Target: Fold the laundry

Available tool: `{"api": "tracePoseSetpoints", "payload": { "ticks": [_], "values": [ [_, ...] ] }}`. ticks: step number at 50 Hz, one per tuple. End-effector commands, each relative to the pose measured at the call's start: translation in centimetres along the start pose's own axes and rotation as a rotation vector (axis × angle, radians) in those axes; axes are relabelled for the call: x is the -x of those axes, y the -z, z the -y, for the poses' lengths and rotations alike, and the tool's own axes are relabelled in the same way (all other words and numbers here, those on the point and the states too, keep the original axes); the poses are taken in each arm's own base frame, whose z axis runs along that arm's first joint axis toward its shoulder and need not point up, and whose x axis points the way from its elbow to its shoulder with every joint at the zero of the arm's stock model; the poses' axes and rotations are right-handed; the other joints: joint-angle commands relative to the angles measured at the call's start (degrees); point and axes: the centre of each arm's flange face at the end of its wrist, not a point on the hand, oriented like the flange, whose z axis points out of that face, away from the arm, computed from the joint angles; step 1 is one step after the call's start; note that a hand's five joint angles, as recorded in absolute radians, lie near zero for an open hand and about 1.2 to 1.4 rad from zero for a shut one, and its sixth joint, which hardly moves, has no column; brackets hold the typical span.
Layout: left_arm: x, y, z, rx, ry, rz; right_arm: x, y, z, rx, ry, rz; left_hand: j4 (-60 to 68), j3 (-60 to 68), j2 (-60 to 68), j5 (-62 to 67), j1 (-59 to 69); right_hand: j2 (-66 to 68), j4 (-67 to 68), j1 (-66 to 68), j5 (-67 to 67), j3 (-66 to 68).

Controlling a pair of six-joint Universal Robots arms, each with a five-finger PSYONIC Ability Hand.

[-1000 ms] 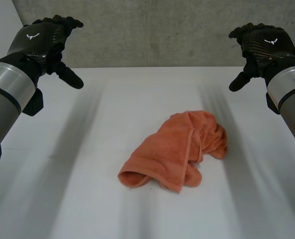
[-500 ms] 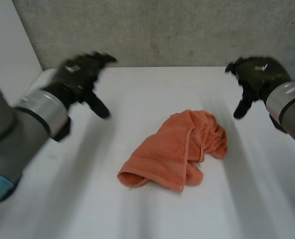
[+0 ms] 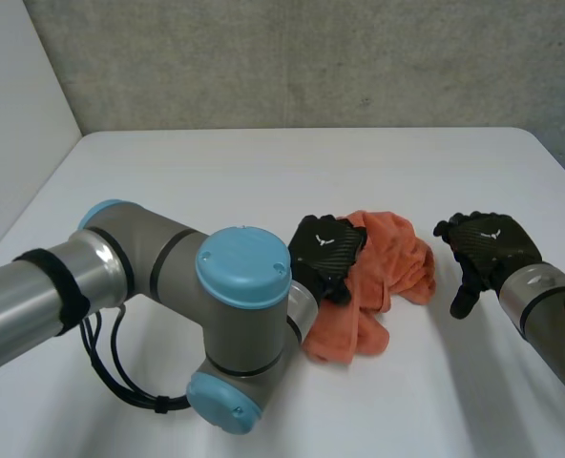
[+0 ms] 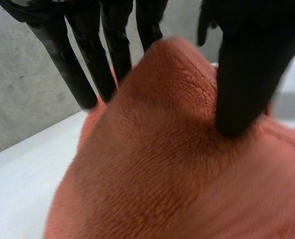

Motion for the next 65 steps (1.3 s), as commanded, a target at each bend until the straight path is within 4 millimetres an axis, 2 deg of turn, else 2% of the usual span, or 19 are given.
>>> {"api": "tracePoseSetpoints", "payload": {
  "ticks": [1,9,15,21,26,34,38,42,45,46,47,49,50,53,54,58,60,63,65],
  "values": [
    [1.7,-0.2,1.3,-0.073,-0.074,0.102,0.5,0.1,-0.3,0.001,-0.079,0.055,37.01,37.24,36.25,37.31,33.44,-2.27,-3.14,-1.54,-3.25,-2.03],
    [4.2,0.5,2.2,-0.071,-0.091,0.158,0.8,0.1,0.1,-0.008,-0.215,0.099,37.06,37.28,36.3,37.35,33.49,-2.27,-3.14,-1.54,-3.25,-2.03],
    [6.8,3.0,3.7,-0.06,-0.127,0.214,1.6,0.4,-0.1,0.014,-0.336,0.147,37.06,37.28,36.3,37.35,33.49,-2.27,-3.14,-1.54,-3.25,-2.03],
    [7.5,4.8,4.9,-0.073,-0.129,0.232,2.9,0.7,-0.2,0.036,-0.432,0.195,37.06,37.28,36.3,37.35,33.49,-2.27,-3.14,-1.54,-3.25,-2.03],
    [7.8,5.6,5.5,-0.08,-0.129,0.242,5.9,0.7,-0.6,0.082,-0.524,0.297,37.06,37.28,36.3,37.35,33.49,-2.27,-3.14,-1.54,-3.25,-2.03],
    [7.9,6.5,4.9,-0.056,-0.127,0.245,10.2,0.6,-1.4,0.125,-0.524,0.398,37.06,37.28,36.3,37.35,33.49,-2.27,-3.14,-1.54,-3.25,-2.03],
    [7.9,6.7,4.6,-0.047,-0.127,0.244,11.7,-0.4,-2.1,0.129,-0.507,0.393,37.06,37.28,36.3,37.35,33.49,-2.27,-3.14,-1.54,-3.25,-2.03],
    [8.5,7.2,4.8,-0.047,-0.124,0.26,12.0,-1.9,-2.0,0.078,-0.477,0.309,37.06,37.28,36.3,37.35,33.49,-2.27,-3.14,-1.54,-3.25,-2.03],
    [8.9,7.6,5.5,-0.068,-0.122,0.272,11.7,-2.8,-1.9,0.04,-0.46,0.241,37.06,37.28,36.3,37.35,33.49,29.31,28.44,30.04,28.32,29.55],
    [9.2,7.6,6.1,-0.092,-0.121,0.284,11.3,-3.4,-1.1,-0.012,-0.445,0.198,37.06,37.28,36.3,37.35,33.49,60.75,59.87,61.48,59.76,60.99],
    [9.4,7.6,6.5,-0.105,-0.12,0.291,11.1,-3.6,-0.5,-0.049,-0.438,0.181,37.06,37.28,36.3,37.35,33.49,67.66,66.79,68.39,66.68,67.9],
    [10.3,7.4,7.3,-0.135,-0.119,0.315,10.2,-4.2,1.4,-0.149,-0.425,0.148,37.06,37.28,36.3,37.35,33.49,67.73,66.86,68.46,66.75,67.97],
    [11.5,7.1,8.7,-0.187,-0.117,0.353,9.1,-4.0,4.6,-0.283,-0.404,0.125,37.06,37.28,36.3,37.35,33.49,67.73,66.86,68.46,66.75,67.97],
    [13.9,6.6,11.1,-0.273,-0.117,0.42,7.5,-2.2,9.8,-0.487,-0.336,0.089,37.06,37.28,36.3,37.35,33.49,67.73,66.86,68.46,66.75,67.97],
    [15.3,6.3,12.5,-0.323,-0.116,0.455,6.3,-1.2,12.4,-0.589,-0.281,0.05,37.06,37.28,36.3,37.35,33.49,67.73,66.86,68.46,66.75,67.97],
    [17.4,6.1,15.4,-0.42,-0.123,0.506,4.4,1.0,16.3,-0.724,-0.187,-0.023,37.06,37.28,36.3,37.35,33.49,67.73,66.86,68.46,66.75,67.97],
    [17.7,6.1,16.2,-0.45,-0.124,0.512,4.3,1.7,16.6,-0.722,-0.153,-0.024,37.06,37.28,36.3,37.35,33.49,67.73,66.86,68.46,66.75,67.97],
    [17.9,6.1,16.6,-0.474,-0.127,0.515,4.8,2.5,15.5,-0.641,-0.1,0.017,37.06,37.28,36.3,37.35,33.49,67.73,66.86,68.46,66.75,67.97],
    [17.9,6.1,16.4,-0.47,-0.127,0.512,6.4,3.7,12.0,-0.415,-0.014,0.139,37.06,37.28,36.3,37.35,33.49,67.73,66.86,68.46,66.75,67.97]
  ]
}}
